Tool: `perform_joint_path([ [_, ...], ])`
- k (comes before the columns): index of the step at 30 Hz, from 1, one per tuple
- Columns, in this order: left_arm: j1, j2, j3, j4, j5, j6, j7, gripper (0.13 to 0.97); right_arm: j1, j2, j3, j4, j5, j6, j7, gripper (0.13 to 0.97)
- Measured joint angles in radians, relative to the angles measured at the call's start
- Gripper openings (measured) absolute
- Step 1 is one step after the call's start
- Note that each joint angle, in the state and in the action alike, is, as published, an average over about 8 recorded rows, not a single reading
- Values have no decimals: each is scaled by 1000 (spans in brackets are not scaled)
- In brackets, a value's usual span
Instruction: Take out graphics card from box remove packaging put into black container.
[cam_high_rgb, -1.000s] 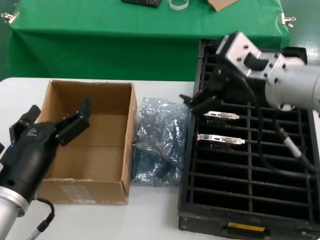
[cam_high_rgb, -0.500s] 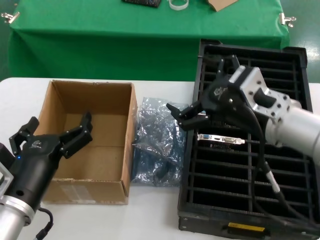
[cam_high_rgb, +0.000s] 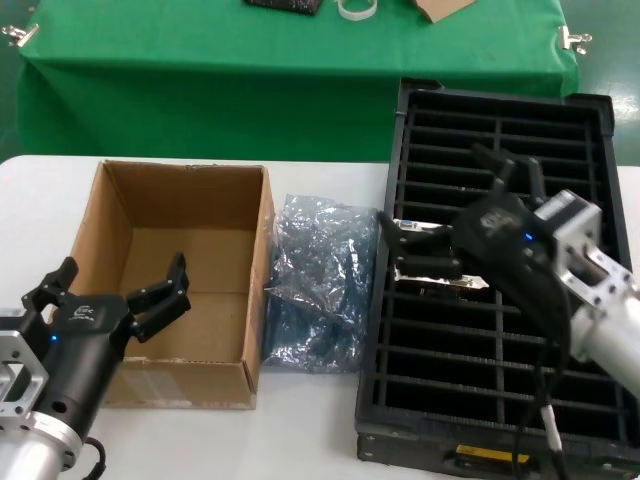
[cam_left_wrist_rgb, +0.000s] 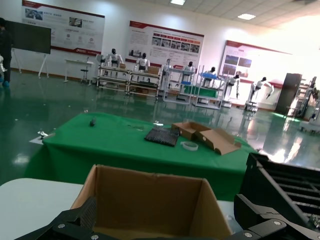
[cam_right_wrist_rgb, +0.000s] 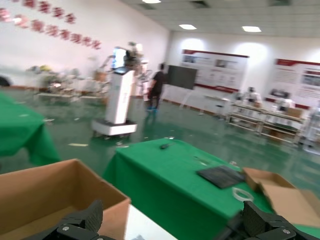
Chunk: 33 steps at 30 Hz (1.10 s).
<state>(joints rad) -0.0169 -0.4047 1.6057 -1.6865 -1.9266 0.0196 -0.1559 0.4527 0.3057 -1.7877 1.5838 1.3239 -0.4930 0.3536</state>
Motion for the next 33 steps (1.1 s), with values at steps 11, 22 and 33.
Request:
perform_joint_path([
  [11, 7, 44, -2, 37, 53, -8, 66, 966, -191, -2, 79, 7, 201, 209, -149, 966],
  [22, 14, 87, -5, 72, 105, -16, 129, 966, -375, -5, 155, 13, 394, 408, -293, 966],
  [33, 15, 95, -5, 78, 114, -18, 141, 966, -409, -5, 170, 15, 430, 445, -319, 966],
])
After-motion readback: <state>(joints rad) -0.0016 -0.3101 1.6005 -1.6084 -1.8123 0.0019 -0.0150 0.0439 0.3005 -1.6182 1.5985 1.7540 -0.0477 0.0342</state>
